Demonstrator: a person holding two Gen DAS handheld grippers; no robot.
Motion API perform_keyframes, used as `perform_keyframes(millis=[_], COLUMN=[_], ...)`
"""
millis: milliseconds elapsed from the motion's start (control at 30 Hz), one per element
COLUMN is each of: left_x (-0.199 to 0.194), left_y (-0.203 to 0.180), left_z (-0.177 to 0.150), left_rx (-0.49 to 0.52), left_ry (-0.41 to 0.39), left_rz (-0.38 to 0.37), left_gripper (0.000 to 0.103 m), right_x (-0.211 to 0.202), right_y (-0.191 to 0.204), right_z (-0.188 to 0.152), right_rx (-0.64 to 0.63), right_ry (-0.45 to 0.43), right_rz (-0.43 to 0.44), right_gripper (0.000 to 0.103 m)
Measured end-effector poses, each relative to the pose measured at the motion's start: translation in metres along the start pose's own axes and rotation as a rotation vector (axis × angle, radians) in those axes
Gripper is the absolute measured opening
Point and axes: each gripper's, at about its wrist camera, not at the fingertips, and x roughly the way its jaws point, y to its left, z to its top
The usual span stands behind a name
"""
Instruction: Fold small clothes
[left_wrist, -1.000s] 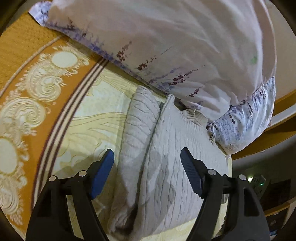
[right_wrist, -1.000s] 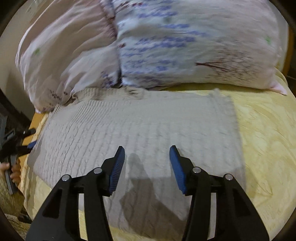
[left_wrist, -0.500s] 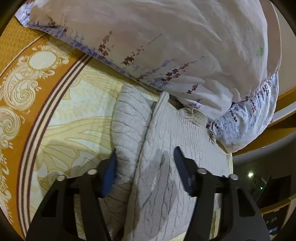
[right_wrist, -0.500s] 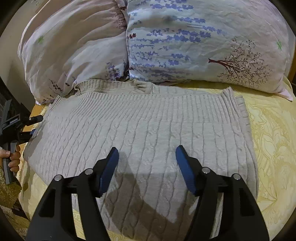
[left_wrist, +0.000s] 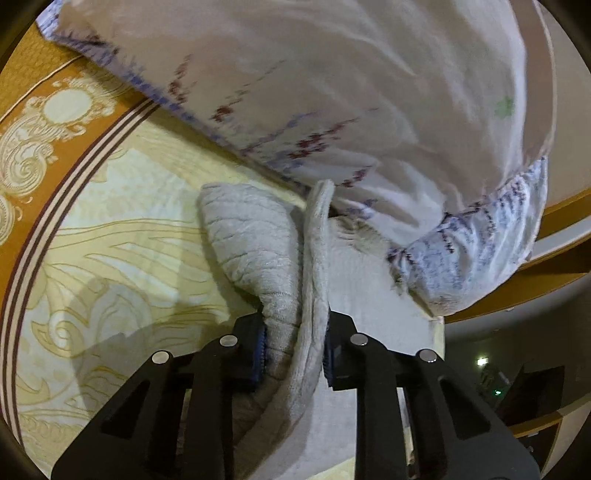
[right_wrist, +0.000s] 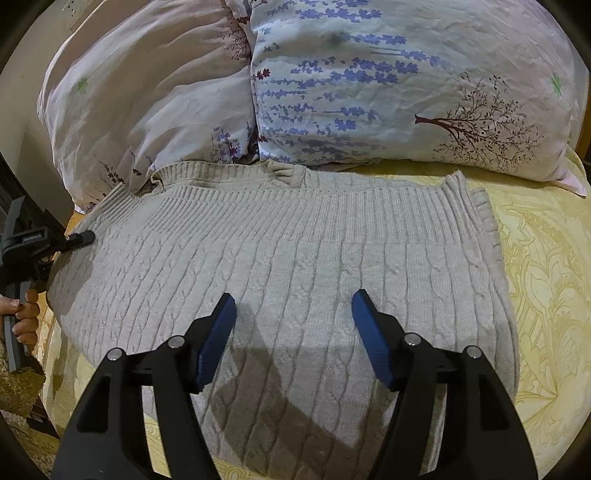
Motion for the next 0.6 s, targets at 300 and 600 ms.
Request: perform_keyframes(millis=[300,600], left_x=[-0.002,-0.011], left_y=[-0.022,-0.022], left_z=[0.001,0.001], left_rx=[0.01,-0.026], left_ry=[-0.011,-0.021], left_rz=[-0.039,-0.102], left_gripper=[0.023,0.022], right_x=[-0.001,-0.001], right_y=[0.001,0.003], right_z=[-0.001,-0.001], right_rx=[-0.004,-0.031], right_ry=[-0.009,-0.007], right_rz=[0.001,-0.003], right_gripper=[0.066,0.07])
